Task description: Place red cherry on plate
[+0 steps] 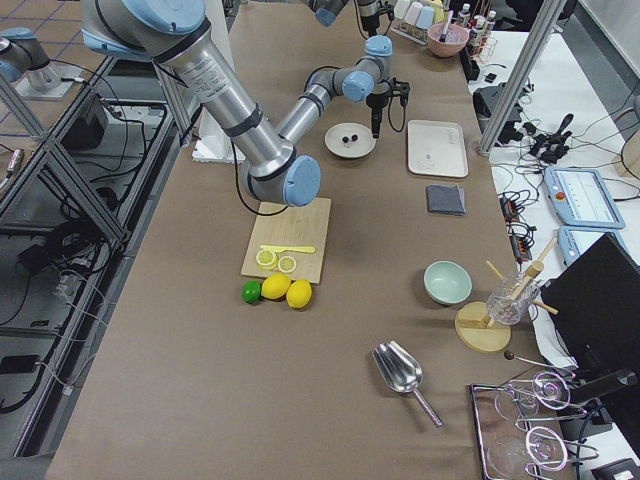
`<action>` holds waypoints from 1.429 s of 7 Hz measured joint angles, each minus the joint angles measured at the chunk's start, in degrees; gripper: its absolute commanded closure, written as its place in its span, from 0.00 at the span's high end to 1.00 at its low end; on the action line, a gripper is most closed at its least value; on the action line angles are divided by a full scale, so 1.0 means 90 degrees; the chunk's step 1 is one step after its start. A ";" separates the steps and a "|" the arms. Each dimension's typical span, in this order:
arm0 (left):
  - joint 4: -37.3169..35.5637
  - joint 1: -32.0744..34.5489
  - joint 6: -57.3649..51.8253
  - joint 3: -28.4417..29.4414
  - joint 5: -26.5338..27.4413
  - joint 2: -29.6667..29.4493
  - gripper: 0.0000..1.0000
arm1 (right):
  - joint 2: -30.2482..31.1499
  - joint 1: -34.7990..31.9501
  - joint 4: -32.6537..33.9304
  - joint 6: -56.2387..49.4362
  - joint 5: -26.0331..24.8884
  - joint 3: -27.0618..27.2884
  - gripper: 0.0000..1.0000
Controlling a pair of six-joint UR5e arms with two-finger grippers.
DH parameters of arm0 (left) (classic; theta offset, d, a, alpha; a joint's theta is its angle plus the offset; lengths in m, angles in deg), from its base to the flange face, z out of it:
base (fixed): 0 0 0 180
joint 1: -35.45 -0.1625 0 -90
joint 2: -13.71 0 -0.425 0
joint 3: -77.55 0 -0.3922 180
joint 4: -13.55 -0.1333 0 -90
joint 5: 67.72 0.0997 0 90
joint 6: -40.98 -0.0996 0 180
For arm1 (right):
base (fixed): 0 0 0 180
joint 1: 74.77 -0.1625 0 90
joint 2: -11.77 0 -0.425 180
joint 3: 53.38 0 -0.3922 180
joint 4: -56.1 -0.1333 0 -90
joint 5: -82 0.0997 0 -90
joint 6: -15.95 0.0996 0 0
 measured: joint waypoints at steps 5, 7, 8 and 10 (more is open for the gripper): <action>-0.2803 0.3118 -0.4422 -0.0052 -0.1116 0.0177 0.98 | 0.3507 -0.3820 0.1081 -0.5965 0.1902 0.1090 1.00; -0.3344 0.3517 -0.4935 -0.0005 -0.1230 0.0201 0.98 | 0.4285 -0.4671 0.1068 -0.7137 0.2147 0.0776 1.00; -0.3299 0.3556 -0.5023 0.0065 -0.1251 0.0383 0.98 | 0.4609 -0.4889 0.1007 -0.7343 0.2179 0.0702 1.00; -0.3054 0.3564 -0.5060 0.0161 -0.1291 0.0719 0.98 | 0.5046 -0.5122 0.0743 -0.7419 0.2197 0.0659 1.00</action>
